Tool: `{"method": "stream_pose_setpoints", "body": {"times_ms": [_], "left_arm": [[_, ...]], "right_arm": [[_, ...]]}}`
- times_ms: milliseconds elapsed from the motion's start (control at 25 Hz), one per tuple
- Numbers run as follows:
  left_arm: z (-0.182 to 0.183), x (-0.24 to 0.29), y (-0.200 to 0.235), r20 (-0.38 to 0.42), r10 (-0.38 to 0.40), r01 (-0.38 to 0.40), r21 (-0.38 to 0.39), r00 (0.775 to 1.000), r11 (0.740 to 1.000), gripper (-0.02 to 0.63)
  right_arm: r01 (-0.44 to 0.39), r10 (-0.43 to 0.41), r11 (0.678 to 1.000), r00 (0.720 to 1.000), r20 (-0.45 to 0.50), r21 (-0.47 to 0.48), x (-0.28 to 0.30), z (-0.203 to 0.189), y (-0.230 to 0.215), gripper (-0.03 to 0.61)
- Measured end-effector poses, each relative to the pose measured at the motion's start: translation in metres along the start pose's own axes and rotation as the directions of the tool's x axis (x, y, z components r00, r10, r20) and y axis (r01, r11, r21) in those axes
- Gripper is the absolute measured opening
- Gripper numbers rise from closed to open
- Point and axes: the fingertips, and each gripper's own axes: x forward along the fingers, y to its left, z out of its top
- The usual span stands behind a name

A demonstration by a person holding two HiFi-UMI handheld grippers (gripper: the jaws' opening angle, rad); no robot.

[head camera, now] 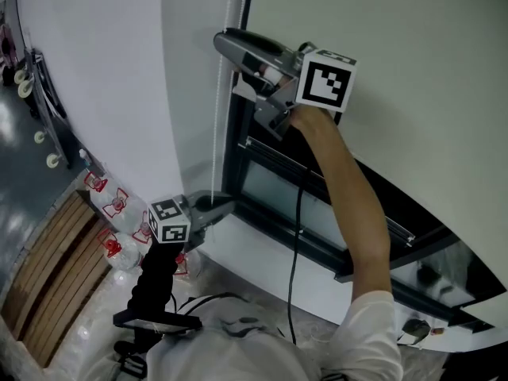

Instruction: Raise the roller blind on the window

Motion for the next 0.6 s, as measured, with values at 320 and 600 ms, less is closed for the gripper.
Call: {"method": "stream_pose_setpoints", "body": {"times_ms": [320, 600], "left_arm": [[-0.004, -0.004, -0.001, 0.004, 0.011, -0.011, 0.008, 1.0, 1.0, 0.0], [-0.006, -0.005, 0.002, 0.001, 0.008, -0.008, -0.001, 1.0, 1.0, 0.0]], "right_arm": [[0.005, -0.005, 1.0, 0.999, 0.04, -0.005, 0.006, 0.023, 0.013, 0.014], [0.017, -0.016, 1.0, 0.999, 0.049, -0.005, 0.001, 0.02, 0.009, 0.008]]}}
